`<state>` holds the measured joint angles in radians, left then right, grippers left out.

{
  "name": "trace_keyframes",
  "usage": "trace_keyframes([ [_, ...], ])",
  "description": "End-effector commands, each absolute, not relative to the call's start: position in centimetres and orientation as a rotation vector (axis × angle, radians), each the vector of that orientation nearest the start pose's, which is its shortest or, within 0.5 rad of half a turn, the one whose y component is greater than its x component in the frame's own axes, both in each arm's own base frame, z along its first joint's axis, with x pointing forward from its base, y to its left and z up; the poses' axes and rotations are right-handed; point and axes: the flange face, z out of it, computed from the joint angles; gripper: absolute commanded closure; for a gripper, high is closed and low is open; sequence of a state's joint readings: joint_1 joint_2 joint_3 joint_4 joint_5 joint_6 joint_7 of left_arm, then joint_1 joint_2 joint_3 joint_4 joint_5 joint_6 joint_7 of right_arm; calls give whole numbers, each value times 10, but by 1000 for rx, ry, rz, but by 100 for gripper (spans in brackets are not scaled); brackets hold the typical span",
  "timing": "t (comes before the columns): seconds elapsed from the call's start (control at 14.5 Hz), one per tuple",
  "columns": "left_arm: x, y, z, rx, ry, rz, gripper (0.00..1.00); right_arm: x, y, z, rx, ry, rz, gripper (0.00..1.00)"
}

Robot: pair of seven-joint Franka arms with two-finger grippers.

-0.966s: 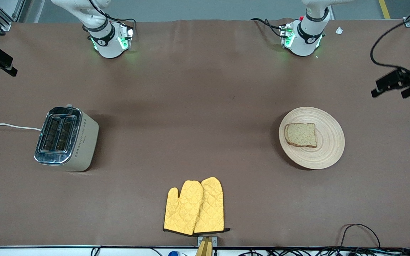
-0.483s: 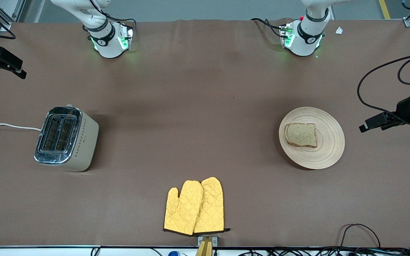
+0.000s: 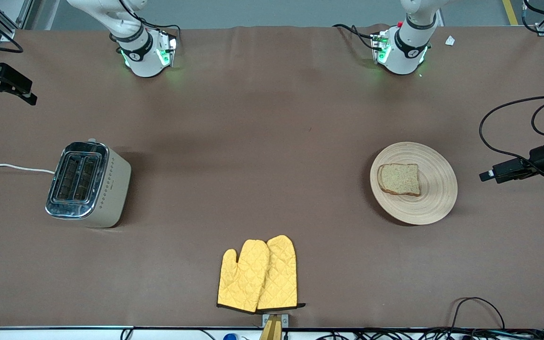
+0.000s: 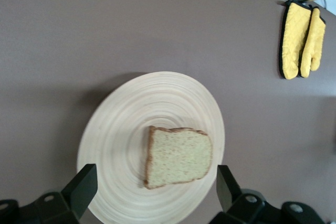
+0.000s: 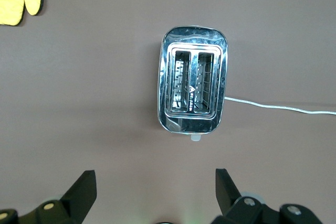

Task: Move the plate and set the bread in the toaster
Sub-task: 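Reach the left gripper toward the rim of the wooden plate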

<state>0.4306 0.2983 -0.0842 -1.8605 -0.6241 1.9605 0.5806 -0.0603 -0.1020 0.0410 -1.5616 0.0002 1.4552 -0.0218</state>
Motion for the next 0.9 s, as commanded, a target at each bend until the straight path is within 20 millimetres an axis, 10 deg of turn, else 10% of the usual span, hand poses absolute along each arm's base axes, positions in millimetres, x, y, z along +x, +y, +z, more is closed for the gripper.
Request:
trace_keyframes([
  [0.0, 584, 196, 310, 2449, 11, 170, 0, 507, -5, 673, -3152, 11, -2, 0],
  [0.83, 544, 228, 157, 2207, -71, 126, 14, 507, -5, 672, -3152, 9, 5, 0],
])
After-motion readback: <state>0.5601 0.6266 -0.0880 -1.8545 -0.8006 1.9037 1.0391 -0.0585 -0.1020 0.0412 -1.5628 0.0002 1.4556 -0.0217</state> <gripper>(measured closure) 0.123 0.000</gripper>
